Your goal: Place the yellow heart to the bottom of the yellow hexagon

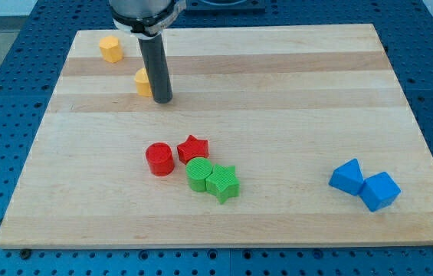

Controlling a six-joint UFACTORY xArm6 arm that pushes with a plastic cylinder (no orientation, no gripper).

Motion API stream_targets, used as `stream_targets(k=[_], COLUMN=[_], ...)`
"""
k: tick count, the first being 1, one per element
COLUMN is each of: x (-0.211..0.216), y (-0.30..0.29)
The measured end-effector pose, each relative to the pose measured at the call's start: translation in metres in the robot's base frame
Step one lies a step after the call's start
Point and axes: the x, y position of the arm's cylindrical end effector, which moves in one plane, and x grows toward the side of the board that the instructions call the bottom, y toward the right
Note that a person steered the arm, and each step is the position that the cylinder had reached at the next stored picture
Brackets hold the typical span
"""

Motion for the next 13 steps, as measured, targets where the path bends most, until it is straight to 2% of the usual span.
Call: stream_targets(k=[2,3,4,5,7,9,11,13], x=[-0.072,-0.095,-0.082,-0.038,-0.033,-0.081,-0.097,-0.05], y=[-0.021,-0.04,-0.022,-0.013,-0.017,-0.055,-0.099,-0.001])
